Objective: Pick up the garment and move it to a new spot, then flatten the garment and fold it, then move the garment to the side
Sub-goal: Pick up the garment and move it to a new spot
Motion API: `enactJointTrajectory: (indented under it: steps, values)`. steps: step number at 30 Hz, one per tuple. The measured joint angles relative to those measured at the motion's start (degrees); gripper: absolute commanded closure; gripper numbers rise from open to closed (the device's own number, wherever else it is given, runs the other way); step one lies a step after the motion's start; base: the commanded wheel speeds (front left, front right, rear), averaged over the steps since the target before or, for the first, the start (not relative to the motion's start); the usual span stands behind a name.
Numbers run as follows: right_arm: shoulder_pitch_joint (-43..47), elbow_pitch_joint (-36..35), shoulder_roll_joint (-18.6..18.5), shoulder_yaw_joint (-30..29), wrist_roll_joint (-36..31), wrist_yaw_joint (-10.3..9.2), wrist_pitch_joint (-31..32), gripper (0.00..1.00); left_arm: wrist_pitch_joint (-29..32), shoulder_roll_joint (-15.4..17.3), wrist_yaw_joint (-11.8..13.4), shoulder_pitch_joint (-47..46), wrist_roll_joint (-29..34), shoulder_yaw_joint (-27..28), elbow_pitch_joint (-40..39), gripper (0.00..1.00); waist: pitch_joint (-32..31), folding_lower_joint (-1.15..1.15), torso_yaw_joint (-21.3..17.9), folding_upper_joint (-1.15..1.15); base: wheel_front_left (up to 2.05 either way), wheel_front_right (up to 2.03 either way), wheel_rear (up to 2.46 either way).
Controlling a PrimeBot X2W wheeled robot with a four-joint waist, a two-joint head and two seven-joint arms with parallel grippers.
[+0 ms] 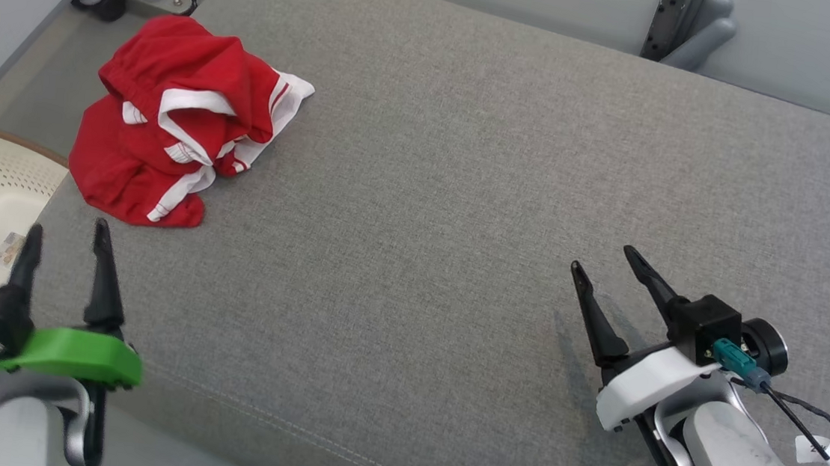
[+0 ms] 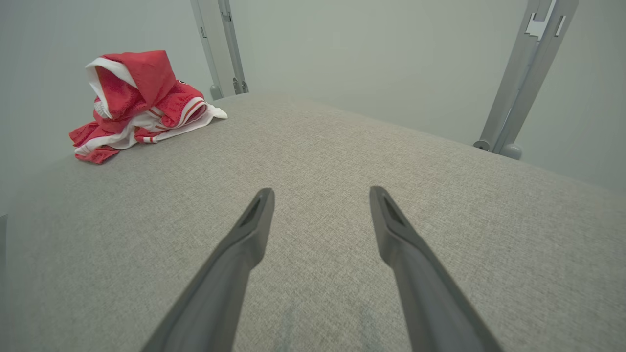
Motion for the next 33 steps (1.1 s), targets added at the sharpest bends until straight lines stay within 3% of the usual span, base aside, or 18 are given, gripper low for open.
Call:
enactJointTrajectory:
  steps: [6, 12, 14, 18, 24, 25, 26, 29, 33]
  values:
    - [-1.4, -0.3, -3.9, -0.4, 0.2, 0.0, 0.0, 0.0, 0.0, 5.9, -2.0, -11.0, -1.9, -0.7, 6.4, 0.0, 4.3, 0.0, -0.7, 0.0, 0.0, 0.0, 0.0]
    - [-1.7, 0.2, -6.5, -1.4, 0.2, 0.01, 0.0, 0.0, 0.0, 11.4, -2.3, -19.8, -10.9, -11.7, 14.6, 0.0, 9.4, 0.0, -3.8, 0.0, 0.0, 0.0, 0.0]
    - [-1.9, 0.3, -6.9, -1.5, 0.4, 0.01, 0.0, 0.0, 0.0, 13.0, -2.3, -21.2, -12.6, -13.1, 17.7, 0.0, 10.7, 0.0, -5.2, 0.0, 0.0, 0.0, 0.0]
    - [-2.8, -0.5, -7.0, -2.3, 0.4, 0.01, 0.0, 0.0, 0.0, 14.9, -0.8, -23.5, -13.0, -9.0, 23.5, 0.0, 12.9, 0.0, -8.0, 0.0, 0.0, 0.0, 0.0]
    - [-3.4, -1.6, -6.9, -2.4, 0.4, 0.01, -0.1, 0.0, 0.0, 14.8, 0.0, -25.9, -11.1, -6.7, 24.1, 0.0, 15.3, 0.0, -10.8, 0.0, 0.0, 0.0, 0.0]
    - [-3.6, -1.7, -6.8, -2.3, 0.4, 0.03, -0.2, 0.0, 0.0, 14.8, 0.0, -26.0, -10.8, -6.3, 24.1, 0.6, 15.7, 0.0, -11.2, 0.0, 0.0, 0.0, 0.0]
    - [-3.7, -1.7, -6.7, -2.3, 0.5, 0.04, -0.2, 0.0, 0.0, 14.8, -0.1, -26.0, -10.3, -5.9, 24.0, 1.0, 16.0, 0.01, -11.7, 0.0, 0.0, 0.0, 0.0]
    - [-3.9, -1.8, -6.0, -2.5, 1.0, 0.04, -0.2, 0.0, 0.0, 14.8, 0.3, -26.0, -9.3, -4.0, 23.3, 1.0, 16.5, 0.0, -12.8, 0.0, 0.0, 0.0, 0.0]
    - [-3.5, -1.4, -4.5, -3.8, 2.0, 0.03, -0.2, 0.0, 0.0, 14.4, 0.0, -26.4, -6.3, -1.6, 12.2, 1.0, 15.9, 0.01, -13.6, 0.0, 0.0, 0.0, 0.0]
